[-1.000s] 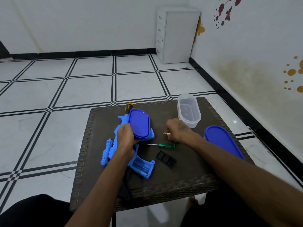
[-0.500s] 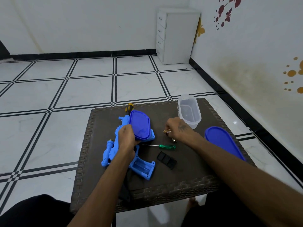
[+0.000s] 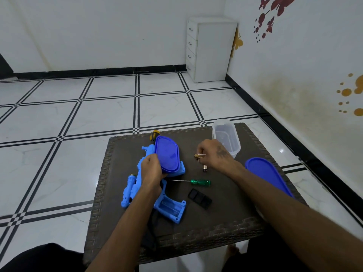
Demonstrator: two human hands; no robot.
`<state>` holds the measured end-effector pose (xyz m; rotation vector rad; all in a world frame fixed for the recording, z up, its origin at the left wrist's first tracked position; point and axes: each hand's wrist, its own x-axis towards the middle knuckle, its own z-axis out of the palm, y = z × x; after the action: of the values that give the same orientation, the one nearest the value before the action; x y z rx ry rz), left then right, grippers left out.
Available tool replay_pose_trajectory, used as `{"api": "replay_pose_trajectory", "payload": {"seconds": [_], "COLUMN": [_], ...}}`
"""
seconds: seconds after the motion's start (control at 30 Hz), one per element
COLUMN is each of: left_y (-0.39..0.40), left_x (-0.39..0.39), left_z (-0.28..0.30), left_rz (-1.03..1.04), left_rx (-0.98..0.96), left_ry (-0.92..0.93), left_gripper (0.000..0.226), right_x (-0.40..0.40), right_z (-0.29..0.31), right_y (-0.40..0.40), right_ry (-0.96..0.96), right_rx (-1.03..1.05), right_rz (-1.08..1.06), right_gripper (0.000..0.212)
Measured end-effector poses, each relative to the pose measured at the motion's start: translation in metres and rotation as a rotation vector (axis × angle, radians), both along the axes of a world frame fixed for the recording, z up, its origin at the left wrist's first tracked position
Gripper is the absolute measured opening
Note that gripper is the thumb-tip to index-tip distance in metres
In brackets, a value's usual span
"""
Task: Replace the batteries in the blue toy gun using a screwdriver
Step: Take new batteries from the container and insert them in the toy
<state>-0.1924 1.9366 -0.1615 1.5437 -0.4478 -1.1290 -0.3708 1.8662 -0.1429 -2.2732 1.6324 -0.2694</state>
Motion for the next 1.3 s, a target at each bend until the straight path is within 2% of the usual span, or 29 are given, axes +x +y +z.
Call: {"api": "replay_pose_trajectory", "payload": {"seconds": [0.13, 0.2, 0.33, 0.47, 0.57, 0.63, 0.7, 0.73, 0.8, 0.83, 0.87, 0.97, 1.17, 1.23, 1.3], "left_y": [-0.007, -0.012, -0.021, -0.033, -0.046, -0.054, -0.063, -0.069, -0.076, -0.079, -0.082, -0.084, -0.092, -0.087, -0.085], "left_x": [-0.002, -0.006, -0.021, -0.039, -0.054, -0.063, -0.076, -0.084, -0.098, -0.107, -0.116, -0.14, -0.16, -0.157, -0.15], "left_z": [0.005, 0.007, 0.01, 0.016, 0.021, 0.023, 0.024, 0.024, 0.028, 0.031, 0.035, 0.044, 0.019, 0.011, 0.001], "left_rz": [0.0, 0.0, -0.027, -0.082, -0.118, -0.138, -0.169, -0.188, -0.211, -0.216, -0.224, -0.318, -0.576, -0.561, -0.429], "left_rx": [-0.028, -0.047, -0.088, -0.137, -0.157, -0.172, -0.2, -0.216, -0.251, -0.271, -0.292, -0.338, -0.379, -0.415, -0.403], "left_ry": [-0.051, -0.059, -0.083, -0.144, -0.199, -0.257, -0.344, -0.389, -0.487, -0.534, -0.582, -0.71, -1.005, -0.968, -0.802], "left_gripper": [0.013, 0.013, 0.021, 0.025, 0.024, 0.025, 0.028, 0.029, 0.029, 0.028, 0.028, 0.026, 0.038, 0.04, 0.04], "right_x": [-0.02, -0.036, -0.06, -0.057, -0.054, -0.056, -0.061, -0.066, -0.067, -0.07, -0.072, -0.077, -0.097, -0.105, -0.116], "right_z": [0.042, 0.06, 0.054, 0.02, 0.008, 0.011, 0.022, 0.03, 0.05, 0.06, 0.067, 0.075, 0.053, 0.044, 0.033], "right_y": [-0.012, -0.025, -0.055, -0.068, -0.073, -0.075, -0.075, -0.074, -0.068, -0.066, -0.065, -0.066, -0.081, -0.085, -0.092], "right_ry": [-0.258, -0.312, -0.148, 0.038, 0.004, -0.022, -0.149, -0.315, -0.749, -0.892, -0.946, -1.006, -1.066, -1.067, -1.044], "right_rx": [-0.055, -0.119, -0.053, 0.018, 0.035, 0.015, -0.023, 0.004, 0.228, 0.359, 0.459, 0.588, 0.463, 0.432, 0.407], "right_rz": [-0.123, -0.229, -0.383, -0.335, -0.292, -0.304, -0.358, -0.388, -0.413, -0.396, -0.372, -0.333, -0.464, -0.53, -0.594], "right_gripper": [0.009, 0.01, 0.014, 0.022, 0.029, 0.022, 0.018, 0.02, 0.026, 0.031, 0.038, 0.045, 0.02, 0.017, 0.018]}}
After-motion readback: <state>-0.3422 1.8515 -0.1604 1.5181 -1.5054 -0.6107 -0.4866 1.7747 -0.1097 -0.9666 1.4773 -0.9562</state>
